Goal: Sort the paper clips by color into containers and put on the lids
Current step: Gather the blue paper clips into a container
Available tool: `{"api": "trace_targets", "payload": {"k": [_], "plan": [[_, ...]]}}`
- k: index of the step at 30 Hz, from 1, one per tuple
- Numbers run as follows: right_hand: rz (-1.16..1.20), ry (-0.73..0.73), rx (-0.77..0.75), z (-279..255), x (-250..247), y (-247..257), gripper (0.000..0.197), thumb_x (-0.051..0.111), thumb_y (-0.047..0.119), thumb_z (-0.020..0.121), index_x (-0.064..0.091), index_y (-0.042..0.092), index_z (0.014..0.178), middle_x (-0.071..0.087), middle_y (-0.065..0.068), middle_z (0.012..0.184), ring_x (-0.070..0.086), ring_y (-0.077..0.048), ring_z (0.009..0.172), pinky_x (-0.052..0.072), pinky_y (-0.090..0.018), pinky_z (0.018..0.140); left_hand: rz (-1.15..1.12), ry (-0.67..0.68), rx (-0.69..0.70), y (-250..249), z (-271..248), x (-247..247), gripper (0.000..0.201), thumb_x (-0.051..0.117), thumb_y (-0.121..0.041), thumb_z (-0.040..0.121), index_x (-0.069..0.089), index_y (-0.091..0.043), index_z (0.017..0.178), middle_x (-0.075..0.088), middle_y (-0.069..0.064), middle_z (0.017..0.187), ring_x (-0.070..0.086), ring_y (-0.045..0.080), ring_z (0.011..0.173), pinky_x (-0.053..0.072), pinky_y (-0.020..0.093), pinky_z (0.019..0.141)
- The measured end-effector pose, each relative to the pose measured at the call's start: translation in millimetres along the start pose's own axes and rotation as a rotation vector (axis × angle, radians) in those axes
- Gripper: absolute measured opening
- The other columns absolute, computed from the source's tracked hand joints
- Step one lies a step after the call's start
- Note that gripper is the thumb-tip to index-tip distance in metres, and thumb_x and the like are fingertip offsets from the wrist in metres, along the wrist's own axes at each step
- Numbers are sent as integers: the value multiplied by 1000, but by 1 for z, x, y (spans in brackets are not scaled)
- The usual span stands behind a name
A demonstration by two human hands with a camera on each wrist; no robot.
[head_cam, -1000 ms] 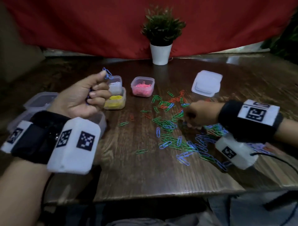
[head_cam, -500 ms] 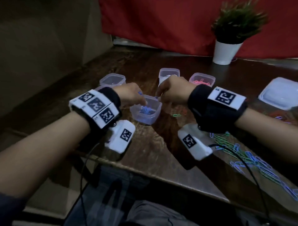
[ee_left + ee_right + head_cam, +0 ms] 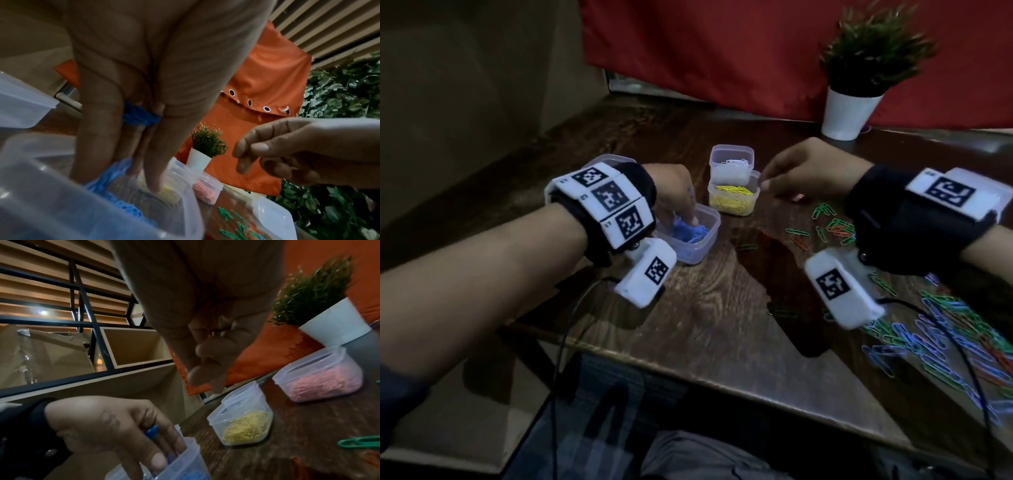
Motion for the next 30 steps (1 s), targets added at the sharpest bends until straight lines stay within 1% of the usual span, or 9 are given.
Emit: {"api": "trace_targets", "payload": {"k": [5, 8, 11, 15, 18, 22, 24, 27, 30], "plan": [[20, 18, 33, -10, -14, -14, 12, 59, 3, 87, 62, 10, 77, 58, -10, 67, 46, -18, 59, 36, -11, 36, -45, 29, 41, -5, -10, -10, 46, 67, -4, 82, 53, -6, 125, 63, 17, 107, 61, 25, 93, 52, 33, 73], [51, -22, 47, -21, -29, -25, 8, 57, 2, 88, 63, -1, 92, 58, -3, 54, 50, -12, 47, 33, -9, 32, -69, -119, 116, -4, -17, -11, 33, 66, -6, 84, 58, -6, 115, 64, 10, 101, 59, 17, 83, 47, 26, 66], [10, -44, 90, -37, -47, -46, 8, 58, 2, 87, 63, 1, 94, 57, 5, 41, 49, 1, 33, 34, -9, 32, 112, -203, 203, -4, -25, 1, 24, 73, -20, 78, 66, -11, 100, 67, 5, 95, 62, 19, 89, 46, 27, 73], [-148, -2, 206, -63, -73, -83, 10, 60, 4, 87, 65, 2, 95, 60, -5, 64, 51, 2, 39, 39, -10, 35, 427, -332, 262, -35, -38, 22, 31, 67, -40, 81, 65, -20, 104, 64, 8, 96, 60, 29, 94, 46, 33, 75], [-327, 145, 311, -84, -81, -111, 14, 56, -1, 88, 64, 8, 96, 61, -3, 69, 59, -10, 56, 43, -13, 37, 491, -497, 368, -77, -41, 33, 25, 68, -37, 80, 63, -25, 101, 63, 9, 104, 58, 33, 100, 41, 33, 71], [-746, 311, 368, -99, -79, -132, 25, 53, 4, 85, 68, 9, 104, 64, -5, 75, 59, -20, 67, 46, -24, 56, 469, -152, 430, -107, -3, 67, 15, 75, -24, 75, 63, -19, 83, 66, 4, 89, 59, 21, 86, 42, 26, 70], [-877, 282, 323, -93, -79, -134, 27, 55, 9, 86, 67, 8, 110, 67, -10, 97, 61, -25, 91, 46, -26, 72, 473, -46, 421, -116, 16, 82, 18, 76, -22, 74, 65, -15, 87, 62, 3, 84, 55, 18, 82, 39, 23, 69], [-836, 116, 229, -64, -84, -135, 32, 60, 10, 84, 64, 9, 115, 65, -12, 114, 57, -27, 110, 43, -29, 87, 535, 16, 400, -126, 30, 93, 21, 76, -28, 75, 64, -14, 85, 62, 3, 82, 55, 18, 76, 42, 23, 65], [-729, 59, 137, -27, -79, -136, 30, 63, 9, 82, 68, 11, 111, 67, -10, 110, 60, -26, 106, 44, -27, 82, 629, 174, 342, -125, 36, 102, 32, 71, -42, 78, 68, -11, 86, 62, 1, 69, 57, 16, 61, 42, 20, 51]]}}
Point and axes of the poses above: each hand's wrist, its own z-axis towards the middle knuckle, its own x-axis out of the palm, y = z × x, the point moved 4 cm from there along z, towards the middle knuckle
